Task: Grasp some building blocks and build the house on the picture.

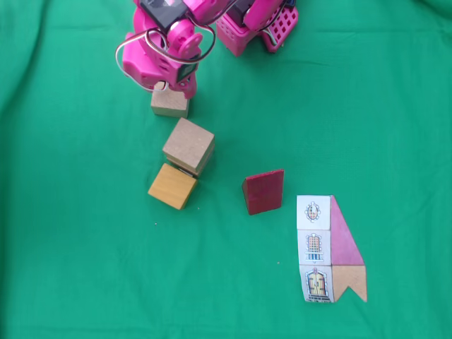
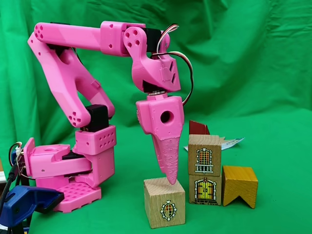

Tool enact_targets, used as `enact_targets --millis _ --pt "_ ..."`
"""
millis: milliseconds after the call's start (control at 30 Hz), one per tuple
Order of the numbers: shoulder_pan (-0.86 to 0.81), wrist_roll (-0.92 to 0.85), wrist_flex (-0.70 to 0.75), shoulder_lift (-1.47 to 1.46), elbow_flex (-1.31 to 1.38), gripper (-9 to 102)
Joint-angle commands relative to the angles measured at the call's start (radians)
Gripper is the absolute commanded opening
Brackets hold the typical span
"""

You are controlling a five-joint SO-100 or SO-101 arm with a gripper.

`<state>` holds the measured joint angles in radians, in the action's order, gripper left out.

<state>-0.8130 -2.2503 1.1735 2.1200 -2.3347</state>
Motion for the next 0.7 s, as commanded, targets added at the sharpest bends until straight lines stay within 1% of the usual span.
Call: enact_targets --millis 0,533,667 --pt "-0.005 -0.008 -0.009 -0.015 0.034 23" --pt "-0.006 -0.009 -0.009 -0.017 0.034 23" --pt "-0.009 -0.009 -0.009 -0.017 0.034 28"
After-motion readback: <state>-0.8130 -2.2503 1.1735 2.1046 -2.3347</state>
